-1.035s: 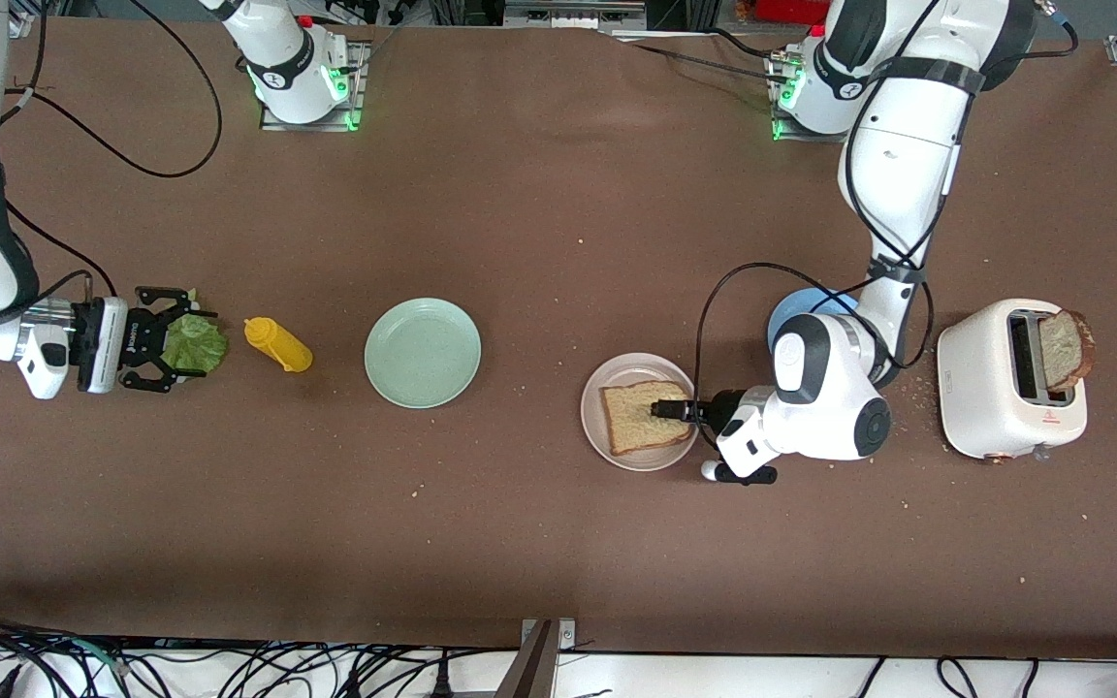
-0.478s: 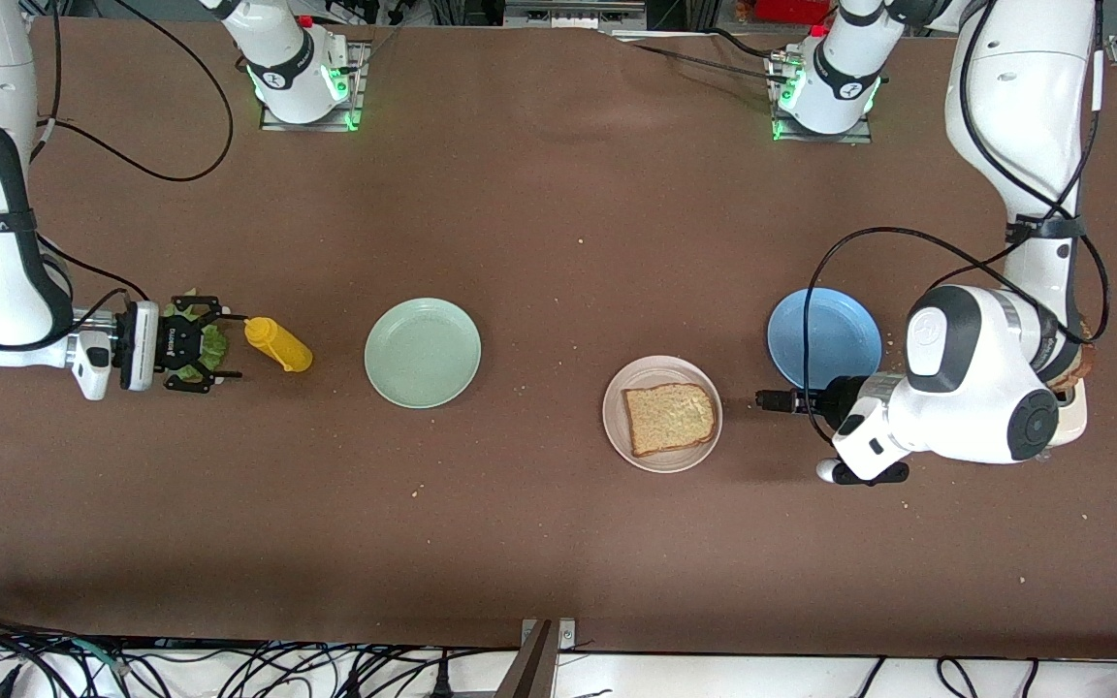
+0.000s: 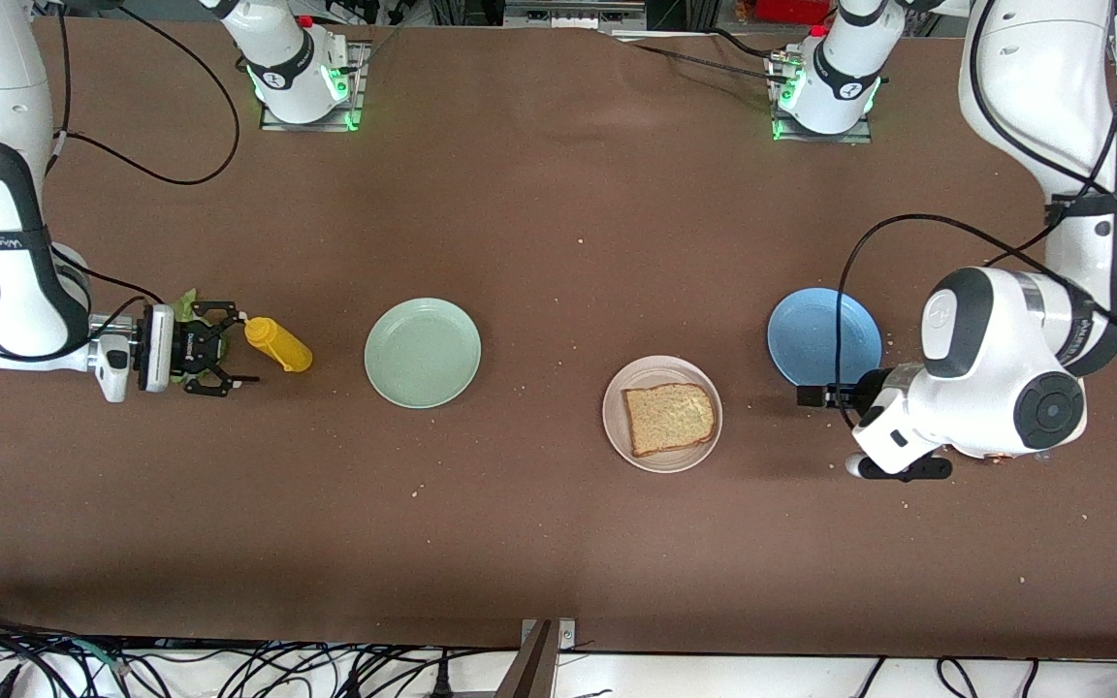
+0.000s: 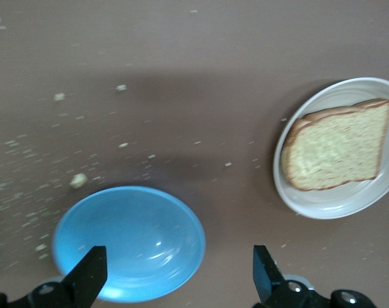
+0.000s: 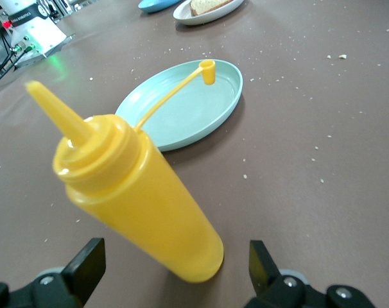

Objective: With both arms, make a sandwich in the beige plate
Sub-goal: 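Grasp the mustard bottle with the right gripper while the left gripper withdraws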

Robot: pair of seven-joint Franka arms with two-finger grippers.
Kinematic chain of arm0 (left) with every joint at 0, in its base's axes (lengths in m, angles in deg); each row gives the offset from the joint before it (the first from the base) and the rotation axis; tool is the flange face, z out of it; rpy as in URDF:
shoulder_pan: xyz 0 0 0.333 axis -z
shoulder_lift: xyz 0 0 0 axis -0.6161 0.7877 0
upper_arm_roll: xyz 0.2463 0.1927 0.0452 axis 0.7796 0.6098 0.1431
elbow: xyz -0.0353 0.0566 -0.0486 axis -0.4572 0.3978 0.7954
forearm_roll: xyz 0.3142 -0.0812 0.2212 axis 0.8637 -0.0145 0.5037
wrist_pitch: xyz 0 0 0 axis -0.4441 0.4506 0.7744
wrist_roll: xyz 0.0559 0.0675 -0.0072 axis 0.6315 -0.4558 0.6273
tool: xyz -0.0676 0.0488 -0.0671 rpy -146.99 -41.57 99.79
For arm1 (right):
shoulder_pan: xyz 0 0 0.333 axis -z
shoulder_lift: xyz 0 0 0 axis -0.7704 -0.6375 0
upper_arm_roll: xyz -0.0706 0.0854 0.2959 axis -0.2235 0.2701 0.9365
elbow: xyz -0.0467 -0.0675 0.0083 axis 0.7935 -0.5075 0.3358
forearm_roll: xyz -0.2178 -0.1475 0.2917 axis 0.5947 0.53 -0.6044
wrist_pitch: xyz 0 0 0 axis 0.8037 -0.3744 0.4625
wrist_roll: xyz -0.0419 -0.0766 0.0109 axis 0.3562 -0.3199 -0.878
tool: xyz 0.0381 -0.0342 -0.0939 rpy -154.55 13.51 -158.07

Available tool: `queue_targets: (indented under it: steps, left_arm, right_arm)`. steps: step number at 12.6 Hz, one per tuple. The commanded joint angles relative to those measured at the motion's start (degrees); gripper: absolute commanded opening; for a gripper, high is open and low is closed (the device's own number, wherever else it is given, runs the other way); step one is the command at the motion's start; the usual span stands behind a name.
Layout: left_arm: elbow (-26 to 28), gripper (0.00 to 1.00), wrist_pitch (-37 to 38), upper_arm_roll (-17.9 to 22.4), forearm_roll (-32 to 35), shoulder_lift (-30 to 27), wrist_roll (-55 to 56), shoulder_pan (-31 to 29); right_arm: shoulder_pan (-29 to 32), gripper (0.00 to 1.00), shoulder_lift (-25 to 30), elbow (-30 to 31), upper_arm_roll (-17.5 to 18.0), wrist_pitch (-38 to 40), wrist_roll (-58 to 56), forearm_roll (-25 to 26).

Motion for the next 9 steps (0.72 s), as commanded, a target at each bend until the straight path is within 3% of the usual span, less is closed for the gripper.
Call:
queue_targets:
  steps: [1,6,7,9]
  left_arm:
    - [1.11,1.00,5.52,1.35,6.88,-4.89,0.56,-0.01]
    - [1.11,1.00,11.78,2.06,8.58,-9.03,0.20,-1.23]
    - [1.11,1.00,11.87,2.32,8.58,-9.82,0.20,-1.50]
    - [1.02,1.00,13.36,2.41,8.58,-11.23,0.03,-2.64]
  right_arm:
    - [0.03,0.99,-1.09,0.38,1.02,-0.02,-1.66,-2.89]
    - [-0.15,0.99,-3.20,0.38,2.16,-0.19,-3.58,-6.23]
    - [-0.24,0.89,-3.46,0.38,2.16,-0.28,-4.63,-7.19]
    - [-0.41,0.25,-3.56,0.38,2.16,-0.90,-7.44,-7.47]
